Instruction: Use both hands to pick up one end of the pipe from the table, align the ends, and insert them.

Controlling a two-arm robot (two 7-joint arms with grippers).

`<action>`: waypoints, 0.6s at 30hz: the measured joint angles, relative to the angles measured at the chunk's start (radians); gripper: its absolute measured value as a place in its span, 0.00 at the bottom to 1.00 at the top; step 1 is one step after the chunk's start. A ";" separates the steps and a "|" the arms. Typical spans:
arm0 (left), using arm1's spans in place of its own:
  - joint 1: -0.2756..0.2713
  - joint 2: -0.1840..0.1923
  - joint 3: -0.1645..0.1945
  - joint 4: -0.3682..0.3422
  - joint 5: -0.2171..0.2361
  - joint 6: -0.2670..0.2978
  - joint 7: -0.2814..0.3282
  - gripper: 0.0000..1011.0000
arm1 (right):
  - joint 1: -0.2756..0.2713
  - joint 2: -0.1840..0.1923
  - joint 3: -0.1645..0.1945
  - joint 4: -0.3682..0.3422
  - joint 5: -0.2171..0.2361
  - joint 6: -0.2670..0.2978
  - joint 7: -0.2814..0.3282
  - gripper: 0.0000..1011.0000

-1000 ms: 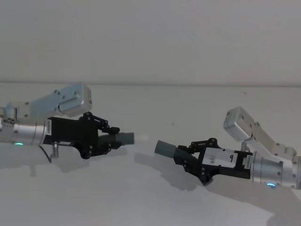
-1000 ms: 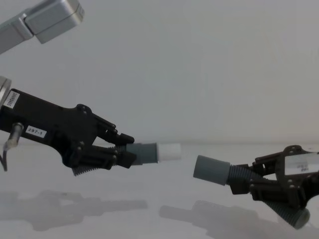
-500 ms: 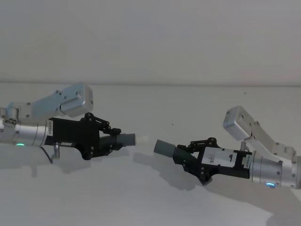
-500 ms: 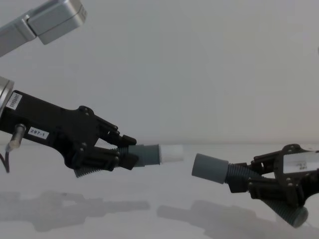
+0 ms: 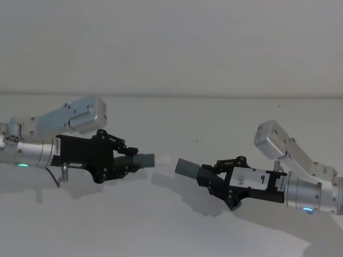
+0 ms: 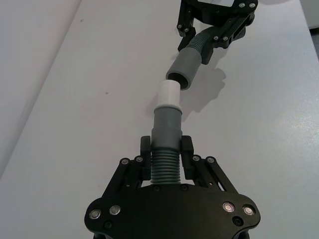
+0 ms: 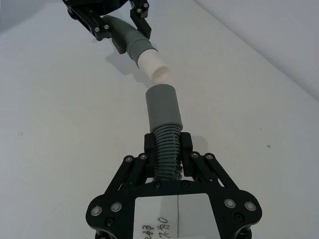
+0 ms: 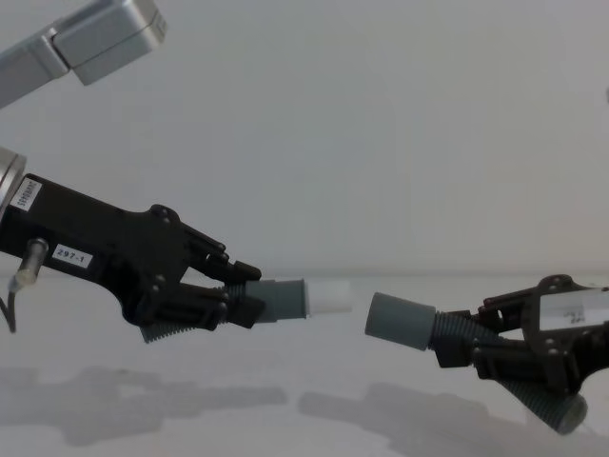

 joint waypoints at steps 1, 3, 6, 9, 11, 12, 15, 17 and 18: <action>-0.001 0.000 0.001 0.000 -0.001 0.000 0.000 0.34 | 0.000 0.000 0.000 0.000 0.000 0.000 0.000 0.28; -0.002 0.001 0.003 0.000 -0.002 0.001 0.000 0.34 | 0.000 0.000 0.000 0.000 0.000 0.000 0.000 0.28; -0.004 0.002 0.006 0.000 -0.004 0.002 0.000 0.34 | 0.000 0.000 -0.001 0.000 0.001 0.001 -0.001 0.28; -0.006 0.002 0.009 0.000 -0.007 0.002 0.000 0.34 | 0.001 0.000 -0.001 0.000 0.001 0.001 -0.001 0.28; -0.008 0.002 0.010 0.001 -0.008 0.002 -0.001 0.34 | 0.001 0.000 -0.001 0.000 0.001 0.001 -0.001 0.28; -0.008 0.003 0.011 0.001 -0.008 0.002 -0.001 0.34 | 0.001 0.000 -0.001 0.000 0.001 0.001 -0.002 0.28; -0.011 0.003 0.015 0.003 -0.010 0.002 -0.002 0.34 | 0.001 0.000 -0.001 0.000 0.001 0.001 -0.002 0.28; -0.013 0.003 0.016 0.003 -0.010 0.002 -0.002 0.34 | 0.001 0.000 -0.001 0.000 0.002 0.001 -0.002 0.28; -0.013 0.003 0.018 0.004 -0.010 0.002 -0.002 0.34 | 0.001 0.000 -0.001 0.000 0.002 0.001 -0.002 0.28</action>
